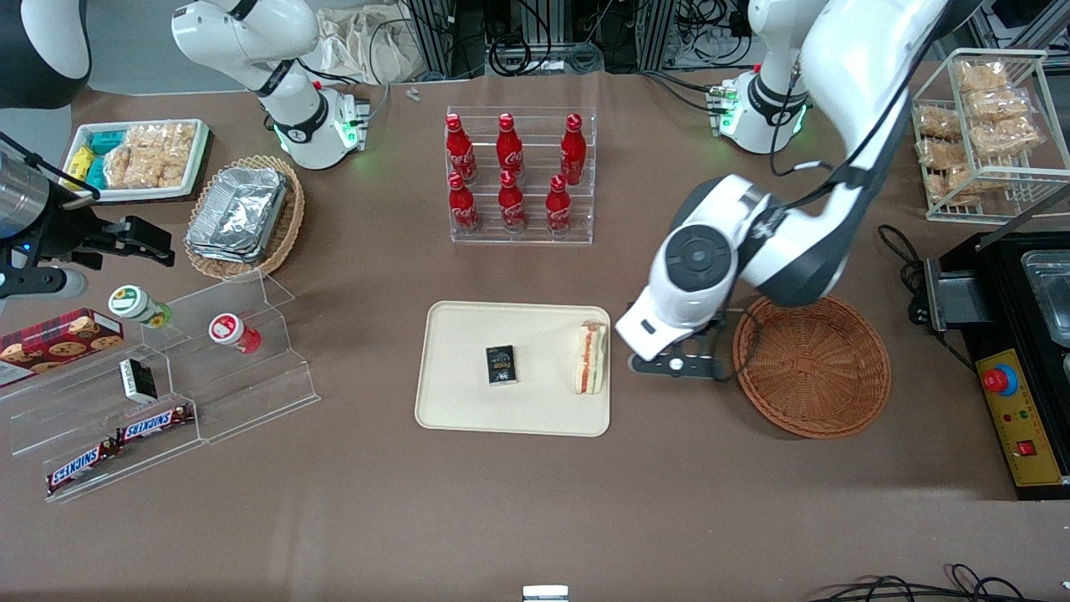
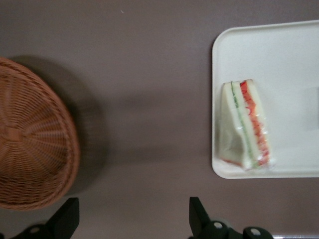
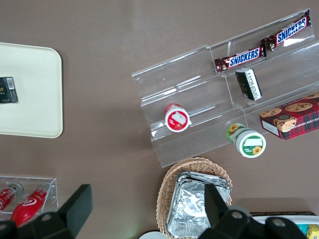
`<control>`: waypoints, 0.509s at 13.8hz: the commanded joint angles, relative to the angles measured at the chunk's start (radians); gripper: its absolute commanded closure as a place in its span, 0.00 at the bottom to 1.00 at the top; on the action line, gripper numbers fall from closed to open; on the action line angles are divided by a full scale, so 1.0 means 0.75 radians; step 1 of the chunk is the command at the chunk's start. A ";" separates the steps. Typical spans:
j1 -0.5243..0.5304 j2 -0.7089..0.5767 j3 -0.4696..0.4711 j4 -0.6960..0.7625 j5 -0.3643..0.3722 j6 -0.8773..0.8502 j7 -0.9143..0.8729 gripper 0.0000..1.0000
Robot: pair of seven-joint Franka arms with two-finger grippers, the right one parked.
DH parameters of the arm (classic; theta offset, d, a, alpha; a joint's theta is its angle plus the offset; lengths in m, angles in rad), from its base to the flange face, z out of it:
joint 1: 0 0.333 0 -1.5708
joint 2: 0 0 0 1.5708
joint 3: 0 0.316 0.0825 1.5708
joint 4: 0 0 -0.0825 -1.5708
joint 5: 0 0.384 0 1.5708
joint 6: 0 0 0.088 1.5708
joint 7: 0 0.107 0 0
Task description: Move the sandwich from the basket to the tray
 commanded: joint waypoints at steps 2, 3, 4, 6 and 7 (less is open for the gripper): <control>0.160 -0.178 -0.019 -0.027 -0.079 -0.163 0.216 0.01; 0.190 -0.227 -0.017 -0.027 -0.094 -0.210 0.269 0.01; 0.229 -0.274 -0.017 -0.027 -0.100 -0.237 0.332 0.01; 0.311 -0.342 -0.017 -0.023 -0.100 -0.318 0.406 0.00; 0.334 -0.373 -0.013 -0.021 -0.100 -0.347 0.404 0.00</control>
